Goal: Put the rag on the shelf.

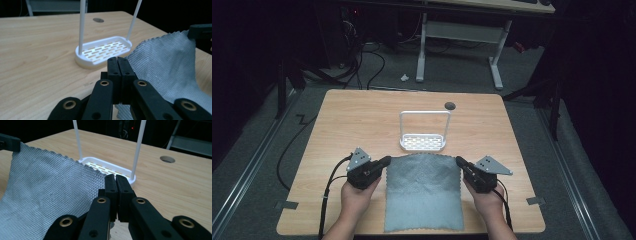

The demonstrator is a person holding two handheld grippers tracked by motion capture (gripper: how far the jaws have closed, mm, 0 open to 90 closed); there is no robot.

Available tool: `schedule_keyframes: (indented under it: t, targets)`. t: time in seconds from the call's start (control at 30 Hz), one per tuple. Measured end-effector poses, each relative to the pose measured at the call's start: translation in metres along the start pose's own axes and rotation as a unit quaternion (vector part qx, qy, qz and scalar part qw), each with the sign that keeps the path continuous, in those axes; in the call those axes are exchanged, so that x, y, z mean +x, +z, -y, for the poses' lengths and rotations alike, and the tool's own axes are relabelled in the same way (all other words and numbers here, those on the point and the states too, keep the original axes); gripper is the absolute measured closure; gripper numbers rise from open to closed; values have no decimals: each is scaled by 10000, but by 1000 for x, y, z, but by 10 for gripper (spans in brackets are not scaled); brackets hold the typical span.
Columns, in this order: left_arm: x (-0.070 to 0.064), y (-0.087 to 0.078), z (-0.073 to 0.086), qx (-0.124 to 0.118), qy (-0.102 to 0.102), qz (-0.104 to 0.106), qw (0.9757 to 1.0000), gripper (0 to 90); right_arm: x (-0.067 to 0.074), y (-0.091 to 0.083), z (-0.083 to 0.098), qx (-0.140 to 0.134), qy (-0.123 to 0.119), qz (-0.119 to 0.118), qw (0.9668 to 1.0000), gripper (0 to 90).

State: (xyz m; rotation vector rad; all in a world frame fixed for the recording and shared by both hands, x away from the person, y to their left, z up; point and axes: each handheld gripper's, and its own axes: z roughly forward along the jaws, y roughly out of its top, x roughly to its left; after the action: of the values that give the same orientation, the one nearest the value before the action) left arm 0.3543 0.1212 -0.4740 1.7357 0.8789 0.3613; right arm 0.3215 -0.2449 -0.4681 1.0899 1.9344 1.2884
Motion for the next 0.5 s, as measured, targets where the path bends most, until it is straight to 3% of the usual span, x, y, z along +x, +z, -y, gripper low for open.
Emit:
schedule_keyframes:
  t: [0.1,0.5]
  targets:
    - [-4,-2,-7,-92,145,0,9999,893,1,-4,-7,-133,-64,6,9999,896]
    - [-6,-8,-40,-471,311,-10,9984,894,-1,-10,-43,-535,-163,-21,9984,896]
